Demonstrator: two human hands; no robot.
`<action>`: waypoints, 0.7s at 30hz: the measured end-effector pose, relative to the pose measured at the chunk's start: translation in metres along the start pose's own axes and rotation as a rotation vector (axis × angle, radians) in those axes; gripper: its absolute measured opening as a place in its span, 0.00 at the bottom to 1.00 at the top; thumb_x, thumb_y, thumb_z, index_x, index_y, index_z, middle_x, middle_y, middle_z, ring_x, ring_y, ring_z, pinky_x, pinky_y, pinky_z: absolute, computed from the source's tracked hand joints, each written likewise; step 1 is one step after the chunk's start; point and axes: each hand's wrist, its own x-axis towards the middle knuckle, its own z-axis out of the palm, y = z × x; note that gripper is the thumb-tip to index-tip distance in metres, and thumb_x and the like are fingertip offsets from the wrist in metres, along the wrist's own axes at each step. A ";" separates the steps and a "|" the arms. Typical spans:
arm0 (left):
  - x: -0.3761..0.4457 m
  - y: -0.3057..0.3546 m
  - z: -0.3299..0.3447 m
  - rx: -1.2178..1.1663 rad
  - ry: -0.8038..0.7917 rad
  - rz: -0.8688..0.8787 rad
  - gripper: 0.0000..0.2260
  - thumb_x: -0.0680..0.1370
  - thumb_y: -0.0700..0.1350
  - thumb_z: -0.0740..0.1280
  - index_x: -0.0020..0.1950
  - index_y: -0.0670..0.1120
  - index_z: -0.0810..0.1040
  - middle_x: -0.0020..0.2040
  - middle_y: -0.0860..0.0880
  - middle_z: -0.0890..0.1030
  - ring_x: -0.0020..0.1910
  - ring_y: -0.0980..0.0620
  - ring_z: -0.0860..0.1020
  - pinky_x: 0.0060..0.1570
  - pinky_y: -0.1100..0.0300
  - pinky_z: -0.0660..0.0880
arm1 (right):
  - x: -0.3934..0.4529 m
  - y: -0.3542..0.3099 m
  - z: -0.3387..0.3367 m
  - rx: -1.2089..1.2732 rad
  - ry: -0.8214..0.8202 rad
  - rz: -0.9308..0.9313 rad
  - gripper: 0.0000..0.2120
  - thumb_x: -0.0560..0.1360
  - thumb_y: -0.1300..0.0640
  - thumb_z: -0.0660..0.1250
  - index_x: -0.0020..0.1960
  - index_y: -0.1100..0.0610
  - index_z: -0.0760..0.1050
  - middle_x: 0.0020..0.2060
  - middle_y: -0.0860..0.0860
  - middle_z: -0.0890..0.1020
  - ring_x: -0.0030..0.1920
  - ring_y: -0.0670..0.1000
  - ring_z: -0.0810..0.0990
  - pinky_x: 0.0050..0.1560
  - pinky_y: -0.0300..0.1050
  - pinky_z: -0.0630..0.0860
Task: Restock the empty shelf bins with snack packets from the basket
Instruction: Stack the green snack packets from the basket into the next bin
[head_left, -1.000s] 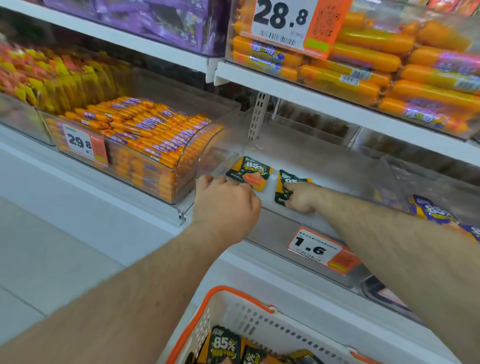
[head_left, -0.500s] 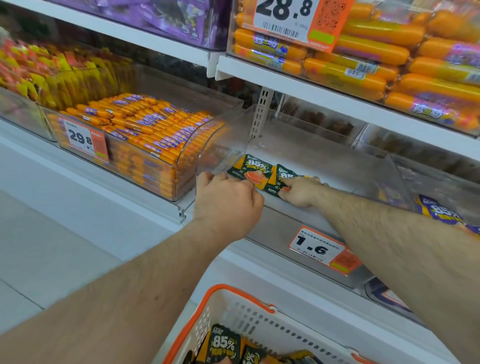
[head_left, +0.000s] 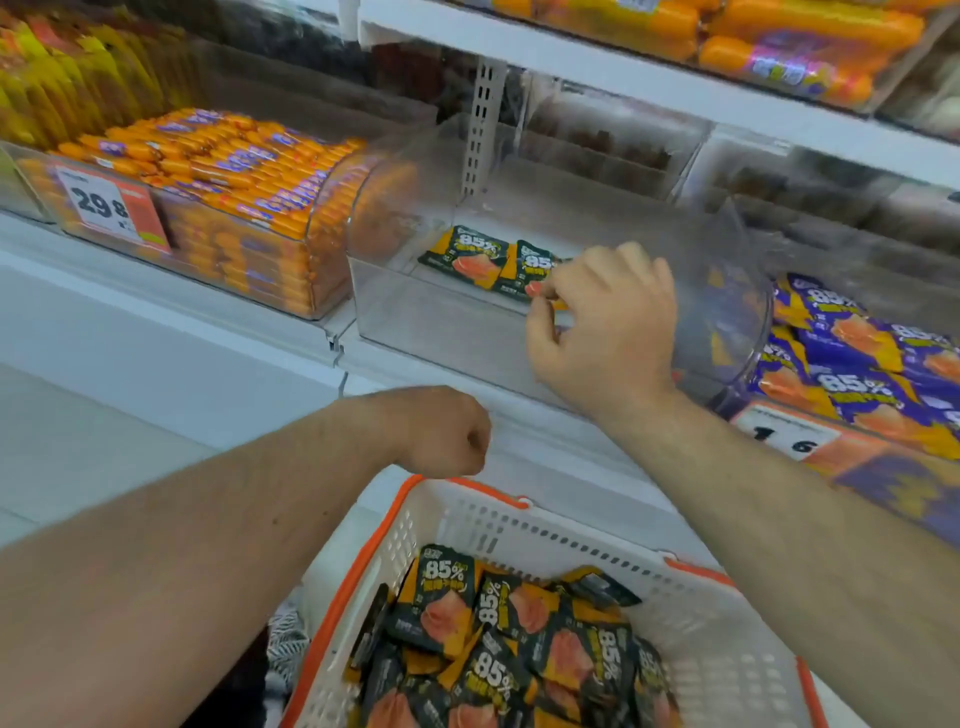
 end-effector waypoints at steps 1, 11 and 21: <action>0.001 -0.001 0.008 0.019 -0.091 -0.026 0.11 0.77 0.49 0.62 0.48 0.45 0.80 0.48 0.48 0.81 0.50 0.47 0.79 0.53 0.51 0.76 | -0.015 -0.006 -0.003 0.077 0.013 -0.038 0.06 0.67 0.59 0.68 0.33 0.59 0.75 0.31 0.54 0.76 0.36 0.58 0.72 0.38 0.50 0.63; 0.006 -0.005 0.051 0.156 -0.374 -0.168 0.15 0.80 0.50 0.59 0.58 0.43 0.79 0.53 0.47 0.81 0.49 0.49 0.78 0.50 0.53 0.75 | -0.244 -0.059 0.055 0.329 -1.133 1.374 0.07 0.76 0.57 0.59 0.39 0.53 0.68 0.28 0.49 0.69 0.27 0.49 0.66 0.29 0.46 0.66; 0.019 -0.003 0.048 0.138 -0.360 -0.179 0.16 0.81 0.50 0.58 0.64 0.46 0.76 0.62 0.48 0.78 0.58 0.48 0.76 0.59 0.53 0.73 | -0.292 -0.116 0.106 0.331 -1.406 1.748 0.12 0.75 0.58 0.60 0.33 0.57 0.65 0.35 0.53 0.76 0.34 0.53 0.72 0.33 0.43 0.66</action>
